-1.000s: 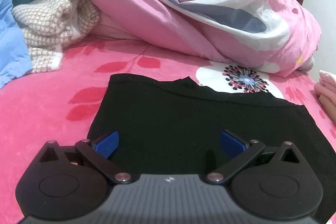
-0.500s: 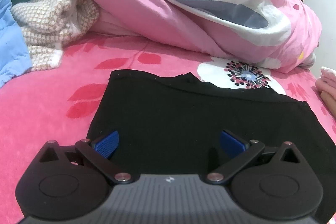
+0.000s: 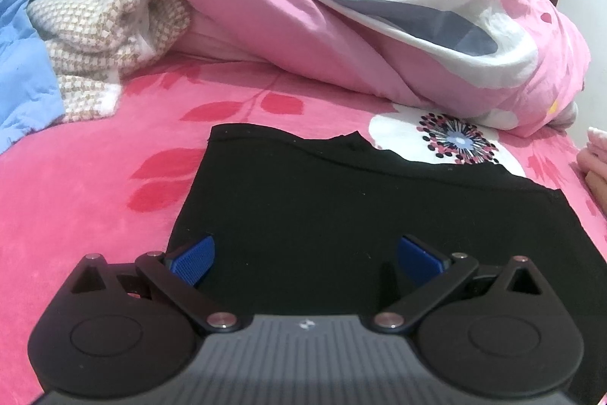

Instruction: Fold clothes

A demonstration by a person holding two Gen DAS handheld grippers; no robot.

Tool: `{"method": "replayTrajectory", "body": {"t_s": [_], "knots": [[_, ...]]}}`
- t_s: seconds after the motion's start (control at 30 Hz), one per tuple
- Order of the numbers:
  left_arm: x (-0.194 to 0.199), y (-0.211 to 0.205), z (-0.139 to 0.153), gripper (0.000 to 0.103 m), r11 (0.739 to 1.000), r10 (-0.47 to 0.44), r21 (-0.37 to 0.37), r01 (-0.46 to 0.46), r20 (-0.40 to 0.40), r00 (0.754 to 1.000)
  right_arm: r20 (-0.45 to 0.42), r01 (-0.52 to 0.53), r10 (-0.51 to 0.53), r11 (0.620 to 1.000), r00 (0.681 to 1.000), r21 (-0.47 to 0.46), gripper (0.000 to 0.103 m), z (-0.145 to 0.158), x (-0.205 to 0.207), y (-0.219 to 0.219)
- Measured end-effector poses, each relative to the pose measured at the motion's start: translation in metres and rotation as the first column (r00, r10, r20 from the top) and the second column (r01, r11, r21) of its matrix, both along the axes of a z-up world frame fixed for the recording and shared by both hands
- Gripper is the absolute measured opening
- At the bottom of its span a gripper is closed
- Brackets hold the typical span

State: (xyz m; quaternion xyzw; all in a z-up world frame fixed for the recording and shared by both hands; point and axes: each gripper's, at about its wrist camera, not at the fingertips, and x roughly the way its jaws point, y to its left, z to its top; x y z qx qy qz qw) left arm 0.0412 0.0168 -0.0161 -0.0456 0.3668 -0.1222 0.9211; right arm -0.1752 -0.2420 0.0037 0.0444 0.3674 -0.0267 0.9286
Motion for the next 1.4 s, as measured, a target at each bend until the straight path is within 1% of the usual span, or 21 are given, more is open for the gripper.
{"method": "replayTrajectory", "body": {"t_s": [0.07,0.13,0.23,0.33,0.4,0.43,0.5,0.57,0.77,0.8,0.87,0.9,0.93,1.07,1.1,1.13,1.17,1.2,1.3,1.33,1.4], "knots": [[-0.001,-0.001,0.0,0.103,1.0,-0.002,0.007,0.002,0.003,1.0,0.043,-0.02,0.02,1.0,0.999,0.006,0.038,0.005,0.008,0.005],[0.0,0.0,-0.001,0.103,1.0,-0.001,0.007,0.001,0.003,1.0,0.052,-0.047,0.047,0.999,0.998,0.001,0.038,0.0,0.017,0.014],[0.0,0.002,0.0,0.103,1.0,0.0,-0.003,0.0,0.0,1.0,0.001,-0.075,0.075,0.997,0.997,-0.021,0.038,-0.02,0.02,0.026],[0.001,0.003,0.0,0.103,1.0,0.003,-0.012,-0.003,-0.005,1.0,-0.021,-0.078,0.077,0.996,0.997,-0.051,0.038,-0.019,0.002,0.032],[0.002,0.004,0.0,0.103,1.0,0.006,-0.018,-0.006,-0.007,1.0,-0.042,-0.064,0.063,0.997,0.997,-0.032,0.037,-0.012,-0.003,0.03],[0.001,0.003,0.001,0.103,1.0,0.005,-0.016,-0.005,-0.006,1.0,-0.033,-0.057,0.056,0.998,0.998,-0.029,0.037,-0.008,-0.003,0.031],[-0.001,0.002,0.0,0.103,1.0,0.002,-0.011,-0.002,0.0,1.0,0.024,-0.052,0.053,0.998,0.998,-0.039,0.037,0.001,0.001,0.034],[-0.002,0.001,0.0,0.103,1.0,-0.002,-0.007,0.002,0.007,1.0,0.075,-0.047,0.05,0.998,0.996,-0.049,0.037,0.002,0.014,0.04],[-0.003,-0.001,0.001,0.103,1.0,-0.012,-0.006,0.012,0.013,1.0,0.03,-0.094,0.098,0.99,0.995,-0.1,0.037,-0.024,0.01,0.062],[-0.002,0.0,0.002,0.103,1.0,-0.011,-0.013,0.011,0.01,1.0,0.019,-0.098,0.1,0.991,0.995,-0.09,0.037,-0.022,0.006,0.061],[-0.001,0.0,0.001,0.103,1.0,-0.008,-0.021,0.009,0.005,1.0,-0.003,-0.101,0.101,0.993,0.995,-0.062,0.037,-0.016,-0.004,0.057],[-0.002,-0.001,0.001,0.103,1.0,-0.009,-0.018,0.009,0.007,1.0,0.009,-0.087,0.088,0.994,0.996,-0.063,0.037,-0.011,-0.005,0.051],[-0.002,-0.001,0.001,0.103,1.0,-0.01,-0.015,0.01,0.009,1.0,0.026,-0.069,0.071,0.995,0.997,-0.068,0.037,-0.006,-0.005,0.045],[-0.004,-0.004,0.0,0.103,1.0,-0.014,0.009,0.014,0.015,1.0,0.085,0.039,-0.029,0.992,0.996,-0.121,0.037,-0.002,0.009,0.005],[-0.004,-0.005,-0.001,0.103,1.0,-0.015,0.015,0.015,0.016,1.0,0.064,0.064,-0.056,0.991,0.996,-0.119,0.036,-0.008,0.012,-0.007],[-0.004,-0.006,-0.001,0.103,1.0,-0.016,0.022,0.016,0.017,1.0,0.031,0.083,-0.08,0.991,0.996,-0.108,0.035,-0.015,0.011,-0.016],[-0.004,-0.007,-0.001,0.103,1.0,-0.017,0.024,0.017,0.017,1.0,0.017,0.087,-0.086,0.993,0.996,-0.08,0.034,-0.02,0.003,-0.023],[-0.004,-0.006,0.0,0.103,1.0,-0.017,0.02,0.017,0.018,1.0,0.017,0.083,-0.083,0.995,0.996,-0.052,0.034,-0.021,-0.008,-0.026],[-0.003,-0.005,0.0,0.103,1.0,-0.015,0.011,0.015,0.015,1.0,-0.009,0.102,-0.103,0.995,0.995,-0.02,0.034,-0.012,-0.034,-0.034],[-0.002,-0.005,0.0,0.103,1.0,-0.014,0.008,0.014,0.012,1.0,-0.005,0.116,-0.116,0.993,0.993,0.0,0.034,-0.008,-0.035,-0.039],[-0.002,-0.005,-0.001,0.103,1.0,-0.015,0.013,0.015,0.012,1.0,0.044,0.141,-0.142,0.99,0.989,0.02,0.034,0.003,-0.031,-0.049]]}}
